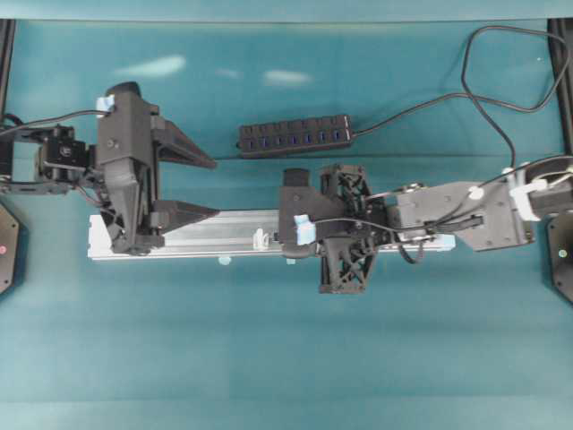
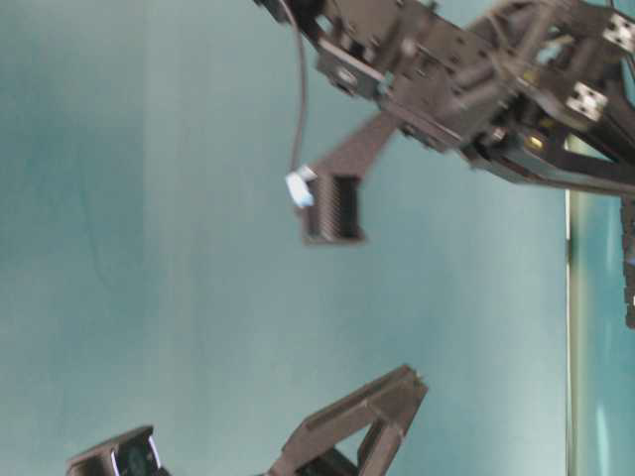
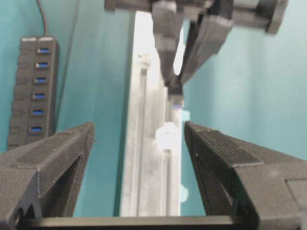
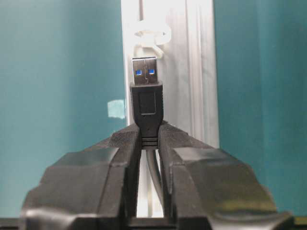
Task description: Pass the USB cable through three rings with both arms.
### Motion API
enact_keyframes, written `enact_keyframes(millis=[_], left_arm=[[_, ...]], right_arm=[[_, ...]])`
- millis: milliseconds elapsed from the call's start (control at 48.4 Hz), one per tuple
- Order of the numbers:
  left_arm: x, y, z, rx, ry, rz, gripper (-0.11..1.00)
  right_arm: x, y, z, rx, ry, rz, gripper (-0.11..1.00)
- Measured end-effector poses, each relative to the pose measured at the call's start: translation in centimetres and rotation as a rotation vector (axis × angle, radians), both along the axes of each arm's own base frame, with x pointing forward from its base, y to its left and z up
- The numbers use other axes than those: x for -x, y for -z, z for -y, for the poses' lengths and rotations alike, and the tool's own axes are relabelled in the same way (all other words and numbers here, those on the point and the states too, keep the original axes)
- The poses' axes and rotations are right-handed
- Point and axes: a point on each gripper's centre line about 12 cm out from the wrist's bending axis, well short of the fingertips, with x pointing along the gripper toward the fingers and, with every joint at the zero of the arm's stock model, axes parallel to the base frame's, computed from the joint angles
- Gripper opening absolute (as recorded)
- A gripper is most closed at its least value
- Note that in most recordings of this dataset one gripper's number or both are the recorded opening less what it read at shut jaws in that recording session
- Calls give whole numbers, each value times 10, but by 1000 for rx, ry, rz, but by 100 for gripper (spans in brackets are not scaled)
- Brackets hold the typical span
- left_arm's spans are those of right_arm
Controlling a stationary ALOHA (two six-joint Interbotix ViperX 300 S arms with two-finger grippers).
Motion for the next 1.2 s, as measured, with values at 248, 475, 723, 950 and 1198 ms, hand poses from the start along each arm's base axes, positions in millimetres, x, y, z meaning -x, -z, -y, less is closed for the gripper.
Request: enact_keyframes(millis=[248,475,723,950,1198], left_arm=[[9,-5,1,-3,1,20,81],[17,-7,2,-4,0,29,81],[23,-8,3,-2,1,7,81],[23,-8,2,-1,-1,5,81],[23,-8,3,-1,1,5,81]], right_arm=[[-10,5,2,19,-15,-26,-8],[-13,4,3,20,-13,-20,-8],[-13,11,4,20,-10,-38,-8],[-17,12,5,19,-10,-32,-8],[-24,7,5,16,-12,2,-8]])
